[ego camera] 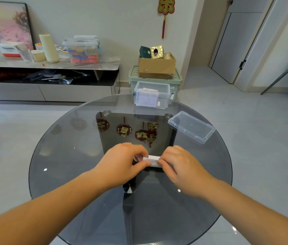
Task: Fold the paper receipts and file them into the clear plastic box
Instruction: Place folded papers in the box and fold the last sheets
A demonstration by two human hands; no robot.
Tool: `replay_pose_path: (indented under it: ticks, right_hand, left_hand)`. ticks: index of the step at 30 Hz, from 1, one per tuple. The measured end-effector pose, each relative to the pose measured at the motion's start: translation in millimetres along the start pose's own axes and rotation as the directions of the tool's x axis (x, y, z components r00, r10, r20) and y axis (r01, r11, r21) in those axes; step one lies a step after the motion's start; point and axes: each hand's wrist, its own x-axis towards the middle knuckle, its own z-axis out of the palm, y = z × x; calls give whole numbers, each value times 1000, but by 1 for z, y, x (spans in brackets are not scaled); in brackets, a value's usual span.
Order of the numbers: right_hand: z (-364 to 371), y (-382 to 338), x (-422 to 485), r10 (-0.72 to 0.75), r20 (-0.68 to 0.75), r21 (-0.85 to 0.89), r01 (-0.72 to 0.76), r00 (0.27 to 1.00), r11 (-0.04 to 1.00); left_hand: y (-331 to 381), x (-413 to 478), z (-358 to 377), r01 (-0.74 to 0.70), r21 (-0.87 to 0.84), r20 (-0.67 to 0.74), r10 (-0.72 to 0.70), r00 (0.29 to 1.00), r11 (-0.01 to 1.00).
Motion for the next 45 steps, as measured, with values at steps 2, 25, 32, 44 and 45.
replay_pose_path:
  ticks: [2, 25, 32, 44, 45]
  right_hand:
    - [-2, 0, 2, 51, 21, 68, -52, 999, 996]
    - [-13, 15, 29, 320, 179, 239, -357, 930, 903]
    - [-17, 12, 37, 371, 209, 226, -413, 905, 882]
    - [-13, 5, 38, 431, 146, 267, -455, 891, 850]
    - [-11, 5, 35, 400, 122, 254, -419, 908, 872]
  left_hand:
    - [2, 4, 4, 102, -88, 13, -102, 995, 991]
    - [14, 24, 18, 299, 193, 25, -309, 951, 934]
    - [10, 25, 18, 210, 84, 106, -218, 970, 974]
    - [9, 38, 13, 337, -108, 182, -314, 932, 935]
    - [9, 37, 13, 332, -93, 174, -313, 934, 939]
